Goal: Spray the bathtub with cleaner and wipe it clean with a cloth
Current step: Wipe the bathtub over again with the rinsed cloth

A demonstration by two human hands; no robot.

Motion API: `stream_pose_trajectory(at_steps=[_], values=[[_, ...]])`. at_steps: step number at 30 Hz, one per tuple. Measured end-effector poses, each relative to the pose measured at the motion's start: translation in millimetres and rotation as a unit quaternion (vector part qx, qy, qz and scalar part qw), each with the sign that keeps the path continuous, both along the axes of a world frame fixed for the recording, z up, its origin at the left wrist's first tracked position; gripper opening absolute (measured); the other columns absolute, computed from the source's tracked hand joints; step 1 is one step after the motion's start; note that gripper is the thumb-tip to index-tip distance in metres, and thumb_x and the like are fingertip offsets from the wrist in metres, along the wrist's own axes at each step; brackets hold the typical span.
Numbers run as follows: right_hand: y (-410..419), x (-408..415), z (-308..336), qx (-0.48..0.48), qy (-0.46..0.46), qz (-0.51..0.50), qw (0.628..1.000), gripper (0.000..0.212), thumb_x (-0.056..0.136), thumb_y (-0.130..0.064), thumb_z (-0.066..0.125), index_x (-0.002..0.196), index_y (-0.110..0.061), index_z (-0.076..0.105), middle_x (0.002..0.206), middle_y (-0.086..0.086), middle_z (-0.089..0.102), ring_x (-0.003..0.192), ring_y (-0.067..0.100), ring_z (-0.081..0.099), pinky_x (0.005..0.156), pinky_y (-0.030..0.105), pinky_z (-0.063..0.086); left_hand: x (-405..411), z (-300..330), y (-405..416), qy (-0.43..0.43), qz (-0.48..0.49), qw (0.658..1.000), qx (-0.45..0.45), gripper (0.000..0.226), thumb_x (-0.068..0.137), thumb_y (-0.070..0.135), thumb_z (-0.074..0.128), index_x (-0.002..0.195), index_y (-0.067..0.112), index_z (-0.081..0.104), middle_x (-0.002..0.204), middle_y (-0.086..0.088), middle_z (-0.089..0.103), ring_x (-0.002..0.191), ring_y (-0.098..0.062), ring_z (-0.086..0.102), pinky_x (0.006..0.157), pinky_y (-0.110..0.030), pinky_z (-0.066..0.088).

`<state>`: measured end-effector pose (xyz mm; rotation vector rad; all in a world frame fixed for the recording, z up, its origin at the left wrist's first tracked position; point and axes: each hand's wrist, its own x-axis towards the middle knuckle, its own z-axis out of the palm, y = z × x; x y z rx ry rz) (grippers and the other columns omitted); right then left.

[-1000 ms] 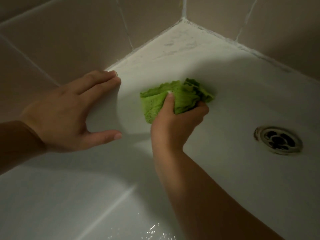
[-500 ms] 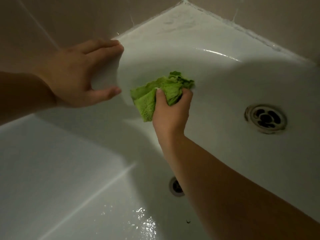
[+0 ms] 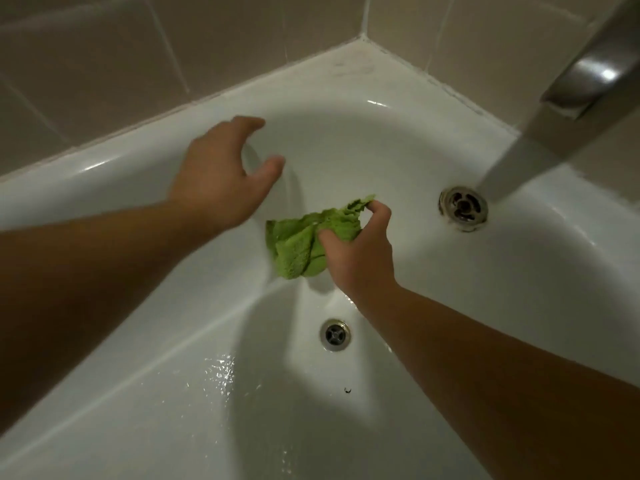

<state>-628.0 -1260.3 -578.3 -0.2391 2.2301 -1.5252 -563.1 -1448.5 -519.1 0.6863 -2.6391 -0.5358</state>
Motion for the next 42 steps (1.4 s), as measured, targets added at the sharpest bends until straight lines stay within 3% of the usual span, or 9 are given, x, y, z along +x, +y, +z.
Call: stream_pose_trajectory(at_steps=[3, 9, 14, 20, 26, 30, 34, 38, 42], values=[[10.2, 10.4, 23.8, 0.023, -0.007, 0.057, 0.998, 0.078, 0.082, -0.033, 0.071, 0.148, -0.043, 0.030, 0.106, -0.008, 0.066, 0.095, 0.015, 0.067, 0.088, 0.034, 0.055, 54.9, 5.9, 60.8, 0.039, 0.022, 0.997, 0.068, 0.048, 0.093, 0.038, 0.066, 0.138, 0.024, 0.057, 0.136, 0.001, 0.058, 0.127, -0.017, 0.052, 0.100, -0.022, 0.033], [27.4, 31.9, 69.8, -0.024, -0.100, 0.057, 0.993, 0.036, 0.073, -0.038, 0.080, 0.104, -0.028, 0.064, 0.094, 0.004, 0.077, 0.088, 0.024, 0.077, 0.077, 0.046, 0.064, 125.3, 15.9, 136.6, 0.059, 0.078, 0.979, 0.179, 0.062, 0.086, 0.028, 0.078, 0.142, 0.039, 0.052, 0.142, 0.007, 0.043, 0.124, 0.003, 0.047, 0.090, 0.001, 0.034], [52.4, 25.2, 85.8, -0.012, -0.137, 0.071, 0.988, 0.031, 0.081, -0.022, 0.081, 0.099, -0.005, 0.063, 0.103, 0.012, 0.071, 0.089, 0.026, 0.075, 0.068, 0.038, 0.065, 122.5, 18.1, 160.4, 0.164, 0.140, 0.926, 0.311, 0.066, 0.090, 0.018, 0.078, 0.130, 0.057, 0.042, 0.127, 0.038, 0.049, 0.116, 0.009, 0.057, 0.091, -0.017, 0.055], [67.9, 2.5, 88.4, 0.001, -0.156, 0.151, 0.976, 0.032, 0.085, -0.030, 0.082, 0.111, -0.019, 0.066, 0.105, 0.010, 0.074, 0.085, 0.018, 0.074, 0.065, 0.028, 0.060, 102.1, 0.2, 172.8, 0.103, 0.088, 0.937, 0.321, 0.074, 0.079, 0.037, 0.082, 0.143, 0.036, 0.046, 0.134, 0.020, 0.054, 0.122, -0.001, 0.056, 0.097, -0.035, 0.056], [69.6, -23.8, 97.8, -0.010, -0.137, 0.260, 0.956, 0.047, 0.087, -0.056, 0.072, 0.108, -0.013, 0.075, 0.105, 0.014, 0.077, 0.101, 0.035, 0.074, 0.091, 0.060, 0.058, 65.2, 8.6, 169.2, 0.101, 0.096, 0.947, 0.290, 0.086, 0.066, 0.063, 0.087, 0.141, 0.046, 0.049, 0.132, 0.020, 0.058, 0.121, -0.001, 0.057, 0.099, -0.036, 0.053], [69.6, -43.2, 106.7, -0.042, -0.155, 0.299, 0.941, 0.027, 0.104, -0.030, 0.057, 0.114, -0.013, 0.076, 0.110, 0.009, 0.077, 0.108, 0.026, 0.073, 0.099, 0.050, 0.057, 37.7, 14.9, 162.1, 0.113, 0.114, 0.939, 0.304, 0.081, 0.064, 0.059, 0.090, 0.136, 0.052, 0.054, 0.125, 0.017, 0.063, 0.115, -0.001, 0.061, 0.097, -0.035, 0.055], [70.1, -67.9, 112.0, -0.071, -0.183, 0.265, 0.944, 0.019, 0.103, -0.018, 0.051, 0.097, -0.017, 0.070, 0.101, 0.013, 0.074, 0.092, 0.031, 0.075, 0.082, 0.046, 0.061, 18.0, 21.1, 154.0, 0.137, 0.131, 0.922, 0.337, 0.062, 0.061, 0.049, 0.088, 0.119, 0.049, 0.065, 0.108, 0.018, 0.070, 0.099, 0.001, 0.066, 0.088, -0.035, 0.058], [67.9, -122.8, 99.4, 0.030, 0.138, 0.234, 0.962, 0.018, 0.105, -0.024, 0.053, 0.096, -0.012, 0.063, 0.087, -0.001, 0.072, 0.076, 0.016, 0.069, 0.066, 0.027, 0.054, 2.1, 11.2, 151.8, 0.131, 0.140, 0.911, 0.364, 0.064, 0.057, 0.056, 0.075, 0.119, 0.052, 0.062, 0.108, 0.019, 0.069, 0.101, -0.002, 0.066, 0.090, -0.039, 0.058], [55.5, -196.0, 76.6, 0.128, 0.471, 0.239, 0.840, 0.023, 0.094, -0.030, 0.057, 0.101, -0.012, 0.070, 0.092, -0.006, 0.067, 0.083, 0.017, 0.063, 0.080, 0.025, 0.044, -24.0, -2.7, 150.9, 0.142, 0.153, 0.904, 0.373, 0.081, 0.064, 0.053, 0.077, 0.137, 0.051, 0.044, 0.120, 0.023, 0.060, 0.107, 0.003, 0.061, 0.089, -0.020, 0.051]])
